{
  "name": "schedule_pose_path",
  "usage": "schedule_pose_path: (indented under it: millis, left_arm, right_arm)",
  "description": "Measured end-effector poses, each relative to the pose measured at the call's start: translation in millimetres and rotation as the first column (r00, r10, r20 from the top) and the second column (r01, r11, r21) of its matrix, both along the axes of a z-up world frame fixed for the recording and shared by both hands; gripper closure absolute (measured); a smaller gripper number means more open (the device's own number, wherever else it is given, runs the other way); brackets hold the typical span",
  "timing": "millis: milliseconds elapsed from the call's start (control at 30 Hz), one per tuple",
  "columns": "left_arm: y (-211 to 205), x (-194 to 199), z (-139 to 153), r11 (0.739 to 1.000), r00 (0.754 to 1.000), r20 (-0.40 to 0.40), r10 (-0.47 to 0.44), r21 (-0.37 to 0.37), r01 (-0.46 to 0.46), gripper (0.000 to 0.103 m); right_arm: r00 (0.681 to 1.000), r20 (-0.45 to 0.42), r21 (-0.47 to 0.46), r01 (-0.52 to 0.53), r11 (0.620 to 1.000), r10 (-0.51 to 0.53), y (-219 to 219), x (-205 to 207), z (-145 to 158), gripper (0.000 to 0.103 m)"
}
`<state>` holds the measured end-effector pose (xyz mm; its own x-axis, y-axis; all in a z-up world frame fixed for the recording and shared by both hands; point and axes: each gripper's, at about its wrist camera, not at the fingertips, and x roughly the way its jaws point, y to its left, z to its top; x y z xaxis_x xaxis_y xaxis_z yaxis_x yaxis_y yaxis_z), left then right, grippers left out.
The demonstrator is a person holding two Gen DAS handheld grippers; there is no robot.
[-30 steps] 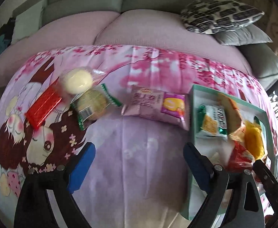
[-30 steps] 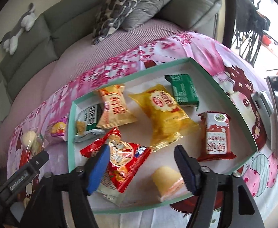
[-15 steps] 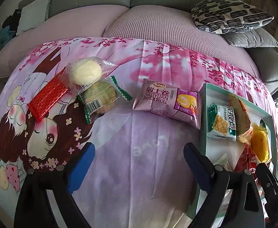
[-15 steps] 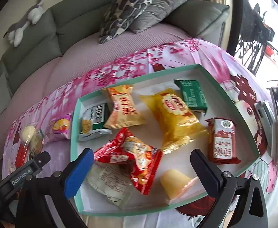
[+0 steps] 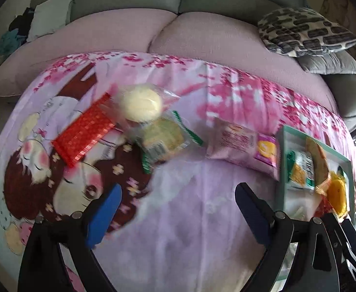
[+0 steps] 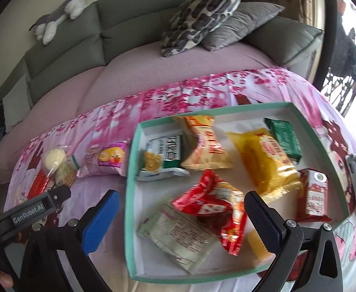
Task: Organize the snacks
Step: 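Move both open tools back from the tray to the snack pile, then grasp the red patterned snack pack with the left tool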
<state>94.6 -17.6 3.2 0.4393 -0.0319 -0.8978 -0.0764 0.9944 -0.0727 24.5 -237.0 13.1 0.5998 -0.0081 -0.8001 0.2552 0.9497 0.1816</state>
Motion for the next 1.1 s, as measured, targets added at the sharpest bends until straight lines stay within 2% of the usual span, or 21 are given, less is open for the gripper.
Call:
schedule_pose_path:
  millis: [167,333,600,833,1000,1100]
  left_arm:
    - [28.3,8.9,2.2,0.999,0.999,0.008,0.043,0.008,-0.043,0.009]
    - [49.1,18.9,8.1,0.997,0.997,0.041,0.059,0.052,-0.061,0.009]
    - [83.2,40.3,12.7,0.993,0.997,0.053,0.065,0.094,-0.069,0.009]
    - [115.1,56.9,8.2,0.993,0.995,0.032,0.098,0.063,-0.100,0.009]
    - [142.6,63.6,-2.6,0.988,0.988,0.020,0.152,0.024,-0.153,0.009]
    - [149.1,67.0,-10.1,0.988,0.988,0.005,0.152,0.002,-0.152,0.009]
  right_arm:
    - [0.999,0.006,-0.019,-0.044,0.999,0.044,15.2,4.9,-1.5,0.000]
    - [0.996,0.008,-0.001,-0.084,0.996,0.084,27.9,10.1,-4.5,0.000]
    - [0.992,0.071,-0.022,-0.108,0.994,0.109,41.2,16.1,7.2,0.000]
    - [0.988,0.059,-0.004,-0.143,0.990,0.143,56.0,37.8,6.9,0.000]
    - [0.984,0.041,0.003,-0.174,0.985,0.174,69.5,49.9,2.6,0.000]
    - [0.979,0.026,0.000,-0.203,0.979,0.203,82.1,59.3,-1.5,0.000]
